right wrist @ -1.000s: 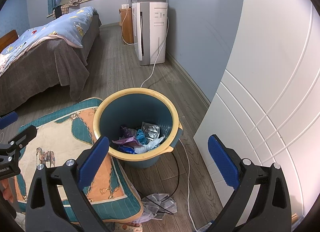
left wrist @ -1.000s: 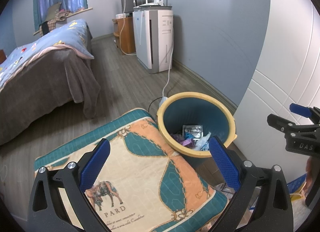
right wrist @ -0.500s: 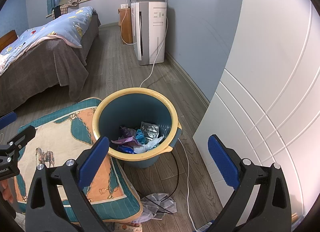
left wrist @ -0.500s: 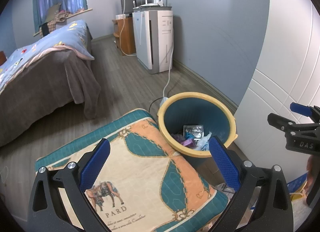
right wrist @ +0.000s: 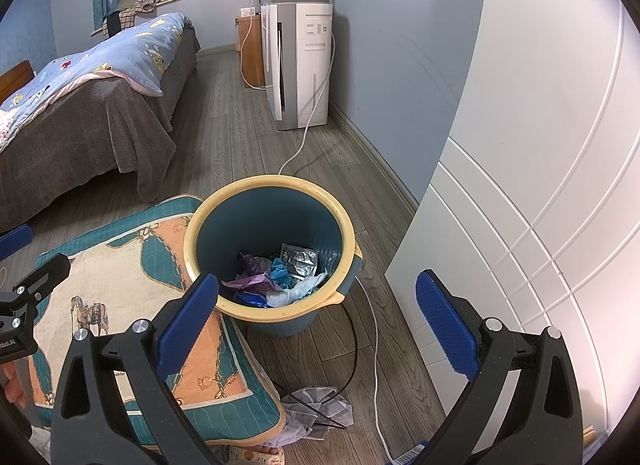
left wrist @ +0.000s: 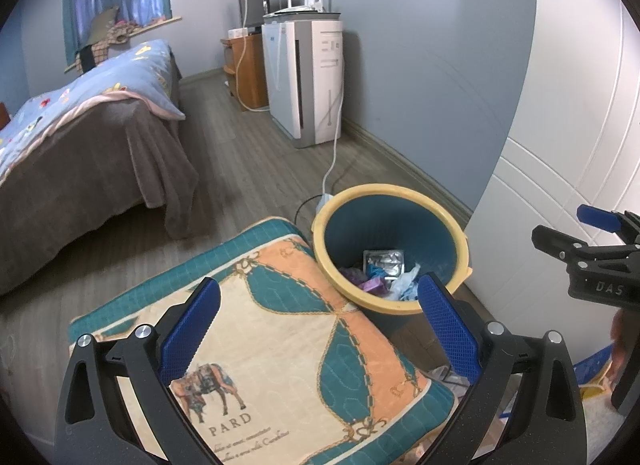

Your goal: Collect trash

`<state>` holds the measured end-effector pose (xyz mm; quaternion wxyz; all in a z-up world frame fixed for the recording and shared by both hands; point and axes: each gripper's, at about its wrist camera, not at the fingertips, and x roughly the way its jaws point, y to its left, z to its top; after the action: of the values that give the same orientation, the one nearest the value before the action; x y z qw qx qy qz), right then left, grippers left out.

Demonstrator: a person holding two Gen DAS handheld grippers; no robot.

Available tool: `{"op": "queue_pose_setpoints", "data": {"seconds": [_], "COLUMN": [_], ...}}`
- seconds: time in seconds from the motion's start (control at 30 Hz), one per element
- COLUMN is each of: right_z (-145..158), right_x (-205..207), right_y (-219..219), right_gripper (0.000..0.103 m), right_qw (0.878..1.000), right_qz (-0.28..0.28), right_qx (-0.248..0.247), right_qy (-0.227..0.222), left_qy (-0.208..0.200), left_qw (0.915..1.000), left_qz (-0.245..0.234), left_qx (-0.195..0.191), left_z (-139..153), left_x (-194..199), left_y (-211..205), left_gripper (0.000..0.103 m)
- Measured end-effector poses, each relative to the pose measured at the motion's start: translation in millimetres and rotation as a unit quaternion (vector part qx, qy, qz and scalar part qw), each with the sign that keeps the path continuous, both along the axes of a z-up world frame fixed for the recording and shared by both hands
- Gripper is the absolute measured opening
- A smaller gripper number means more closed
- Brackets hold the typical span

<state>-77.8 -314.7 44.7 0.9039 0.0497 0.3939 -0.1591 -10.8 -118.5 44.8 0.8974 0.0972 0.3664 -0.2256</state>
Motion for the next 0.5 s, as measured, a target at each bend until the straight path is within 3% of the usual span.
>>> {"op": "queue_pose_setpoints", "data": {"seconds": [0.33,0.5], "right_z": [-4.2,-2.5], "right_x": [-3.5,-4.1], "right_y": [-1.0,1.8], "right_gripper": [0.097,0.097], "right_qw": [1.000,1.000], "right_qz": [-0.012,-0.025], "right_qx": [0.003,0.017], "right_qy": [0.003,0.003], "left_qy": [0.003,0.025], "left_qw": [0.9997,0.9993], "left_qz": [-0.020,-0.015], "left_qx": [0.013,0.023], "left_z": [-0.4,-3.8], "left_x": [1.7,5.1], "left_y": [1.7,4.6], "left_gripper": [0.098,0.098]}}
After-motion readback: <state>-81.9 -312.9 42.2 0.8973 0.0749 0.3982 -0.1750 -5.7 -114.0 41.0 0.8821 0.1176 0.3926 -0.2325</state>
